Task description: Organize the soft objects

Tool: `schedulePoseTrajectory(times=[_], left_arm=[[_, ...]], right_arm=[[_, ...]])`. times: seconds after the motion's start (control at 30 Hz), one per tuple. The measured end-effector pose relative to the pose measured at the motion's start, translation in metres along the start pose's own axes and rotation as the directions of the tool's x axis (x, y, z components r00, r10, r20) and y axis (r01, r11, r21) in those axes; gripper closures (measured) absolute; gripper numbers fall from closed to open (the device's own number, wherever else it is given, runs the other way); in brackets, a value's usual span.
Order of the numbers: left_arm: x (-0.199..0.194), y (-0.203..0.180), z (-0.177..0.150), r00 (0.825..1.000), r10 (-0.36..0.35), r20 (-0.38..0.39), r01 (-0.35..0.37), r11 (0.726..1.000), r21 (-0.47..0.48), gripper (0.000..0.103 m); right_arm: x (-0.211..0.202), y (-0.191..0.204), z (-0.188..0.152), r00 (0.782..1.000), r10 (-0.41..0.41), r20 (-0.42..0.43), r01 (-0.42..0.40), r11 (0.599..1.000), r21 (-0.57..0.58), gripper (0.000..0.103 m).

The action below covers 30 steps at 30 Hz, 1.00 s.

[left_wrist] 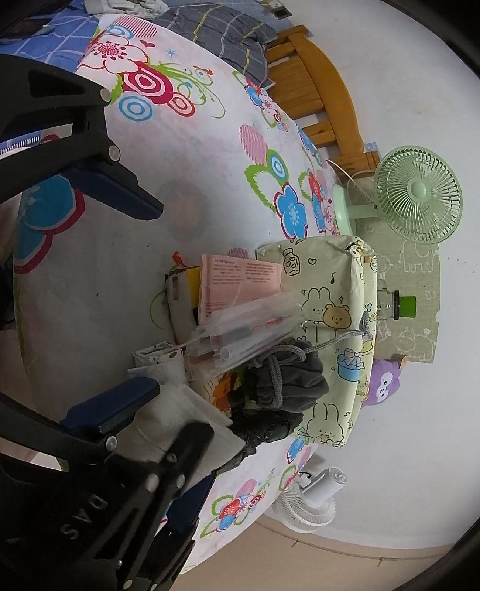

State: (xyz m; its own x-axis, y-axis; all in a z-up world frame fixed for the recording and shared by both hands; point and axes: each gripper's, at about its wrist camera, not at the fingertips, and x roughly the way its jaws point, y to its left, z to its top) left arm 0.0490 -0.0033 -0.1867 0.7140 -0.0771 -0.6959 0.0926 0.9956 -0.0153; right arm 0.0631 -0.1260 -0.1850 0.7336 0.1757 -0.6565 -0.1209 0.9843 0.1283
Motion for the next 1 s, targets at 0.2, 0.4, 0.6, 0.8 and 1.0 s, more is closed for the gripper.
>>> schedulePoseTrajectory(times=[0.2,0.4,0.6,0.8,1.0], left_arm=[[-0.002,-0.003,0.005,1.0,-0.004,0.011,0.004,1.0,0.001,0.015],[-0.007,-0.005,0.016,0.999,-0.01,0.031,0.011,1.0,-0.008,0.015],[-0.01,-0.009,0.031,0.998,-0.02,0.059,0.02,1.0,-0.002,0.015],[-0.004,-0.012,0.042,0.998,-0.025,0.057,0.025,1.0,0.0,0.018],[0.004,-0.015,0.045,0.999,-0.031,0.042,0.031,0.999,0.008,0.024]], right_arm=[[-0.009,-0.001,0.004,0.999,-0.009,0.049,0.01,1.0,-0.029,0.085],[-0.018,-0.001,0.015,0.997,-0.009,0.083,0.012,0.999,-0.04,0.088],[-0.025,-0.005,0.029,0.994,-0.015,0.11,0.018,0.999,-0.028,0.088],[-0.024,-0.011,0.038,0.993,-0.029,0.114,0.03,1.0,-0.01,0.088],[-0.018,-0.017,0.04,0.995,-0.028,0.098,0.028,1.0,0.003,0.088]])
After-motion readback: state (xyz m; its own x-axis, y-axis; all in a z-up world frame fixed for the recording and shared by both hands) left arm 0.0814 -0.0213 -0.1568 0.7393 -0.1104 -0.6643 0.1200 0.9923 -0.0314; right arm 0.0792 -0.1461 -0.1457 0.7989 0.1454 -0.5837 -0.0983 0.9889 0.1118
